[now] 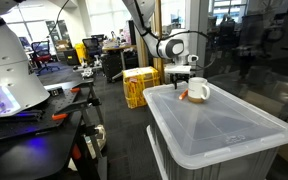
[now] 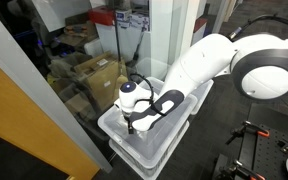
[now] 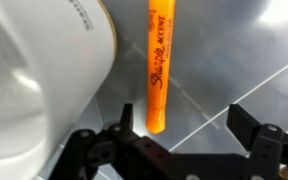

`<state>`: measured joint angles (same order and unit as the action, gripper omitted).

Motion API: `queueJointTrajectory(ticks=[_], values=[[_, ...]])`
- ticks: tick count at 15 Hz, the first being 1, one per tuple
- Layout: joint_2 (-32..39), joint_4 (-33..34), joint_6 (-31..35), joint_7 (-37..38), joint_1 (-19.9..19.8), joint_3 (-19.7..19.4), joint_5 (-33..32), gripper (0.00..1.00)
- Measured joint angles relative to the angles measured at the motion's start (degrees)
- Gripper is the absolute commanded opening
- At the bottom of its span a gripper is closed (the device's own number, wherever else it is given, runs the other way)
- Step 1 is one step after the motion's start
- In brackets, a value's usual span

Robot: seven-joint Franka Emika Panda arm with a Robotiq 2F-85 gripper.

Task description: Move the marker from the left to the right side of the mug

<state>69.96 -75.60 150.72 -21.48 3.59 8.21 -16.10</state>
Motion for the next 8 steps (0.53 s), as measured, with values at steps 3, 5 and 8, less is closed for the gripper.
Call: queueJointTrajectory(ticks=[3, 5, 8], values=[[1.07, 1.41, -1.06, -0.17, 0.01, 0.20, 0.11, 0.64], [1.73, 2.37, -1.44, -0.92, 0.00, 0.22, 0.45, 0.49], [2.09, 3.45, -1.87, -1.11, 0.01, 0.25, 0.72, 0.26]])
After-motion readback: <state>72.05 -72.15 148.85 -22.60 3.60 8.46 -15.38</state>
